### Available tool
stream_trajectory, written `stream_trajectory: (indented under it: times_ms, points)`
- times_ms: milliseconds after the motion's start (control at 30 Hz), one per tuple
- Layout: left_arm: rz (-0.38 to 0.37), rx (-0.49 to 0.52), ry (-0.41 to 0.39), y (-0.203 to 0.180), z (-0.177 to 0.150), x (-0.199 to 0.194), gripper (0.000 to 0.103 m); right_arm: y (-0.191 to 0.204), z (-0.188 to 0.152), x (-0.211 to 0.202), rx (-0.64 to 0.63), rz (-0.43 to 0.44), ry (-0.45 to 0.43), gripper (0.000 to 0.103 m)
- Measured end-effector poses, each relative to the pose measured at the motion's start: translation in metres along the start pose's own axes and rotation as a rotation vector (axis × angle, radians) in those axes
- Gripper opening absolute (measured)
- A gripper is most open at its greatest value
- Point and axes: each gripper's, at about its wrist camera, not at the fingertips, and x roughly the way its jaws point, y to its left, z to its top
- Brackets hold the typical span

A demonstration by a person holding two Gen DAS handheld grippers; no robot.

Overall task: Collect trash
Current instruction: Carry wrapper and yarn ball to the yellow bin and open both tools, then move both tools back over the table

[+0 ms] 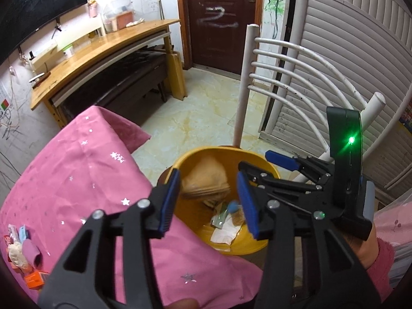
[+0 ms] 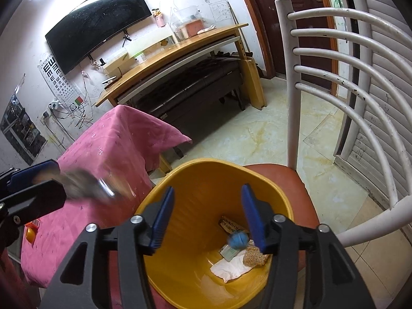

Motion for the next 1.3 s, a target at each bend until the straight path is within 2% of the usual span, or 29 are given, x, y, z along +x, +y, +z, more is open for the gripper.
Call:
stream_trajectory:
  times_ms: [233,333,633,767,900,1033,1300]
  points:
    - [-0.004,-0.048,-0.004,0.012,-0.002,-0.01,0.044,-0.001,-0.001,-0.002,0.007,0.005,-0.007,0.051]
    - [0.001,-0.074,-0.024,0.023,-0.005,-0.023,0.051,0.003,-0.002,-0.005,-0.005,0.008,-0.012,0.051]
    - [0.055,-0.143,-0.091,0.065,-0.024,-0.064,0.053,0.048,-0.001,-0.02,-0.101,0.059,-0.067,0.051]
    - [0.095,-0.182,-0.119,0.09,-0.033,-0.082,0.059,0.081,0.001,-0.021,-0.158,0.084,-0.068,0.051]
    - [0.142,-0.219,-0.147,0.116,-0.045,-0.102,0.06,0.117,0.004,-0.018,-0.215,0.122,-0.064,0.052]
    - [0.202,-0.259,-0.171,0.145,-0.058,-0.12,0.068,0.156,0.003,-0.011,-0.283,0.159,-0.05,0.052]
    - [0.302,-0.376,-0.187,0.213,-0.093,-0.154,0.069,0.241,-0.008,0.005,-0.417,0.238,-0.009,0.052]
